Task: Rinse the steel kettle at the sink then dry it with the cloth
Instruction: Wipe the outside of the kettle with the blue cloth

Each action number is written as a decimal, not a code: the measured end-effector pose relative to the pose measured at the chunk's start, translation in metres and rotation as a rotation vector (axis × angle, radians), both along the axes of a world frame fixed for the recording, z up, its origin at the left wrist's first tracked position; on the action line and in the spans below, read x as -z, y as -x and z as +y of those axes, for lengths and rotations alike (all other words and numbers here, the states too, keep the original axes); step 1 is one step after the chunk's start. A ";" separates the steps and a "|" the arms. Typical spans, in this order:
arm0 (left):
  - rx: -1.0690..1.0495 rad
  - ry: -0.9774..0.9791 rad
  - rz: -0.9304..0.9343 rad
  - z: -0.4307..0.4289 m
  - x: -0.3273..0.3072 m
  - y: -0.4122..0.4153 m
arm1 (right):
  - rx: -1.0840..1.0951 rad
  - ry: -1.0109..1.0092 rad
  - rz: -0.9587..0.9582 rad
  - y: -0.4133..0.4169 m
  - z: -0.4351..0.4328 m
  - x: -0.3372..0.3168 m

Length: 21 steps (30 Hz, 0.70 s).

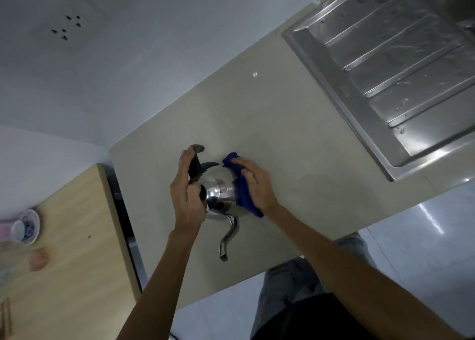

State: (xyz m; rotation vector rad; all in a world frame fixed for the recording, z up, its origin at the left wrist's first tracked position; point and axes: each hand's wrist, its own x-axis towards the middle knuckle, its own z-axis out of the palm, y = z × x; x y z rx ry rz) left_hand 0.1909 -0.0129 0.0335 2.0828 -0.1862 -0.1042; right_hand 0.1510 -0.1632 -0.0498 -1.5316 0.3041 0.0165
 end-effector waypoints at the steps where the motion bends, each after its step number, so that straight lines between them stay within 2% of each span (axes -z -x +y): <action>1: 0.026 -0.003 -0.011 -0.001 0.000 -0.001 | -0.048 -0.002 0.042 -0.011 -0.008 0.001; 3: 0.057 0.004 -0.025 0.000 0.002 -0.001 | -0.083 -0.018 0.045 -0.017 -0.009 -0.004; 6: 0.008 0.014 -0.041 -0.002 0.000 0.002 | 0.088 -0.013 -0.022 0.018 0.020 -0.012; 9: -0.011 0.063 0.006 -0.011 -0.007 0.006 | 0.129 0.013 -0.033 0.058 0.046 -0.011; 14: -0.013 0.069 -0.005 -0.005 -0.004 0.002 | 0.063 -0.076 0.039 0.020 0.016 0.009; 18: -0.065 0.081 0.019 -0.002 -0.001 0.002 | -0.176 -0.018 0.135 -0.034 -0.008 0.007; 21: -0.080 0.080 0.023 -0.004 -0.003 0.003 | -0.174 0.074 0.070 -0.036 -0.003 -0.013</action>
